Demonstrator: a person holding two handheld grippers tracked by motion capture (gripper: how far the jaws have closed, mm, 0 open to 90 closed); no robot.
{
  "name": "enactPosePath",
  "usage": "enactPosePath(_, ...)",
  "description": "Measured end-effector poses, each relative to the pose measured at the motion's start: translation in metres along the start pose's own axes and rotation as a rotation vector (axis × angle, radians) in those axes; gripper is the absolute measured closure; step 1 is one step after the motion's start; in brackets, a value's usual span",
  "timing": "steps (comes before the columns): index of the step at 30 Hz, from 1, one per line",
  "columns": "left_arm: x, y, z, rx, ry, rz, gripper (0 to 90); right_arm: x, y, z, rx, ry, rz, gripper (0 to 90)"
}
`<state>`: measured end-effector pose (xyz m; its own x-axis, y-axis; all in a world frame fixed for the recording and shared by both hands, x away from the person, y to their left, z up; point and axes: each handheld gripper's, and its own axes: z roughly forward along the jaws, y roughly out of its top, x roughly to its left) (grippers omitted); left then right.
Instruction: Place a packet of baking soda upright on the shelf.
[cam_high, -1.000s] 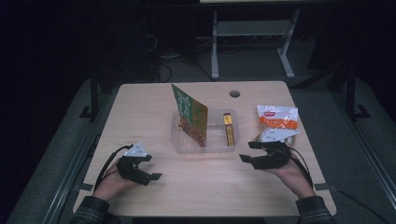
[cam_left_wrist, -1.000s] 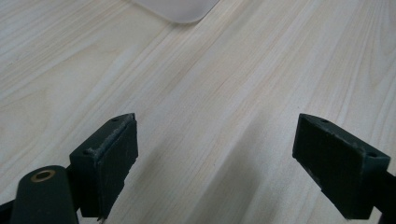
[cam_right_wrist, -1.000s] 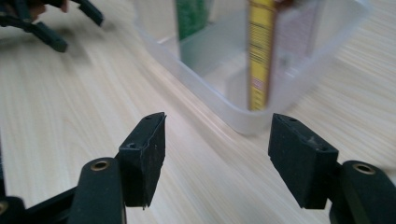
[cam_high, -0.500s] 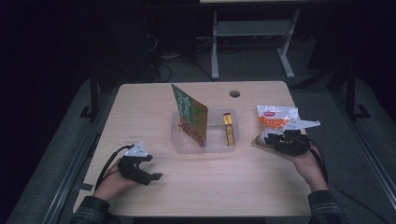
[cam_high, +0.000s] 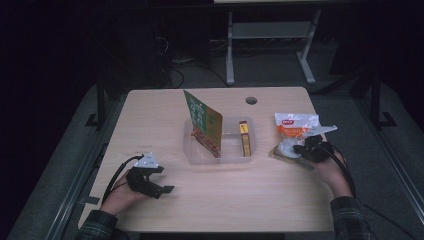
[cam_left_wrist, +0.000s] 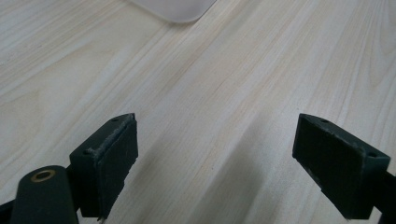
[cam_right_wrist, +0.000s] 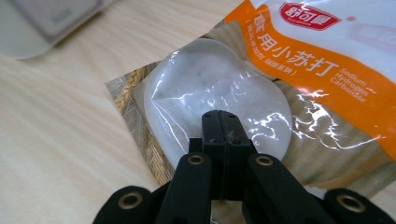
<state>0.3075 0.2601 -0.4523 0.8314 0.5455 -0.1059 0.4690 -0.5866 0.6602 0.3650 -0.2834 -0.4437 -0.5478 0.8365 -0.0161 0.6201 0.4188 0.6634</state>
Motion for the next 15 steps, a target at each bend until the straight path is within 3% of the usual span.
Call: enactPosePath(15,0.0,0.0,-0.001,-0.011,0.004,0.009,13.8,0.031,-0.013,-0.018,0.025,0.085,-0.062,90.0)
